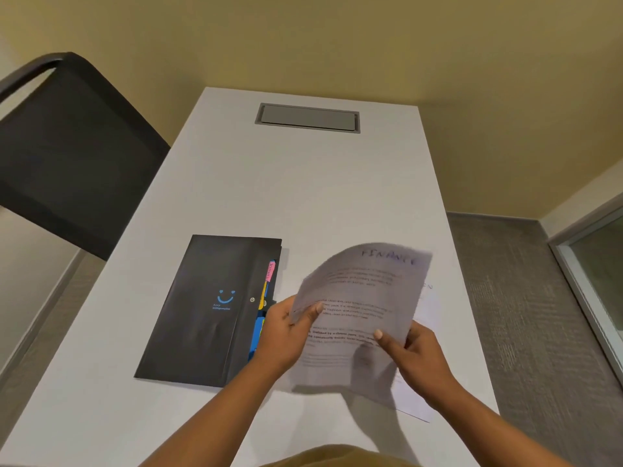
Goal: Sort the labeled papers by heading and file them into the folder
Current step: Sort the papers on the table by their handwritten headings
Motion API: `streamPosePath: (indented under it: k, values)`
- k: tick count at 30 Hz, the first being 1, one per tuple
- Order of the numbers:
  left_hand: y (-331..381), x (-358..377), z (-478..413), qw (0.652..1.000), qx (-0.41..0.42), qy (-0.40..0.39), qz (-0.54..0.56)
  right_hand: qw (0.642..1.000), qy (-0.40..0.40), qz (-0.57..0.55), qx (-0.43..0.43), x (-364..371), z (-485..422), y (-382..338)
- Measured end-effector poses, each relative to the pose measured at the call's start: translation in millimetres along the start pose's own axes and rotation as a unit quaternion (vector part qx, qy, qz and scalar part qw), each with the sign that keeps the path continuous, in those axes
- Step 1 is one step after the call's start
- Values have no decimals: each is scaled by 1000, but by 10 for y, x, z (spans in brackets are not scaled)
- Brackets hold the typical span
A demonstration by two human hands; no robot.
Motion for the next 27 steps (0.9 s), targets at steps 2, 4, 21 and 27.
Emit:
streamPosePath:
  k: [2, 4, 21, 27]
  values:
    - [25, -61, 4, 998, -33, 15, 48, 1000, -13, 18, 6, 5, 12, -9]
    - [90, -69, 44, 992, -73, 14, 98, 999, -26, 31, 12, 40, 13, -19]
    - [-488, -1091, 76, 806, -105, 104, -574, 988, 114, 49, 89, -258, 132, 254]
    - [-616, -1229, 169, 784, -156, 72, -596, 984, 123, 54, 118, -159, 211, 405]
Point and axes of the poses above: each hand's wrist, its own z-axis away from the middle knuckle, its own x-axis out of the palm, y = z × x, the point moved 4 cm from there along -z, towards the middle knuckle, and after that the axes turned 13 degrees about z, right-handed, at the moved point
